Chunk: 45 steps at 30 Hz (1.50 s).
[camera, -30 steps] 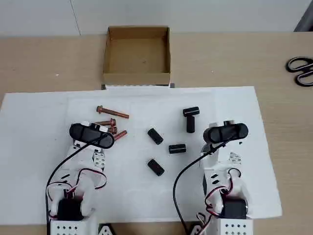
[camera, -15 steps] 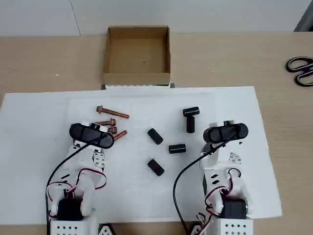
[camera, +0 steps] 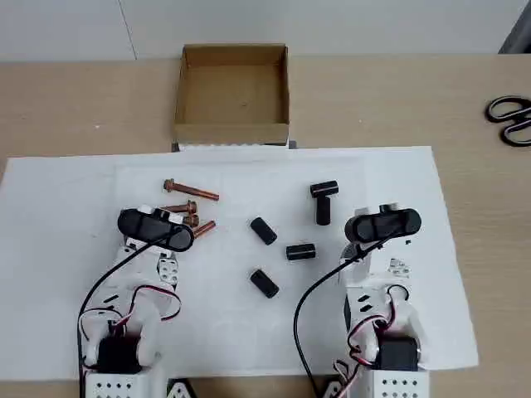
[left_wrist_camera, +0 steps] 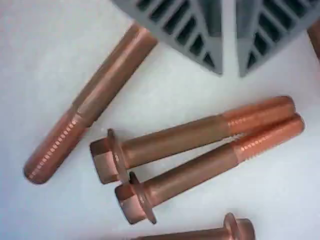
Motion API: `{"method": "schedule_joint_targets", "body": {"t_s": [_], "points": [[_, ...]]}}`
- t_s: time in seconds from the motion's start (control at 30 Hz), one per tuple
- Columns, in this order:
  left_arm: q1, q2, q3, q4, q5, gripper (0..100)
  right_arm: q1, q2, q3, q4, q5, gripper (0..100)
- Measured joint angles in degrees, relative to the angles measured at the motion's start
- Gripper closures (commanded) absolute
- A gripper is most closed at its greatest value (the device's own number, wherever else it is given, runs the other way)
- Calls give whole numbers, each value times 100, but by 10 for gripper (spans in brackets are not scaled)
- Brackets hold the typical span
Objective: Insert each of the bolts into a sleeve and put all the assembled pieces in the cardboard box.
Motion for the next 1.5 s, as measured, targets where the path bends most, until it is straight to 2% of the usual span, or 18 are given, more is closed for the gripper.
{"method": "schedule_joint_targets", "body": {"t_s": [1.23,1.5], "points": [[0,0,0,0,0,993,0,0,0,0,0,995],[176,0,-9,167,0,993,0,0,-35,18,0,995]]}}
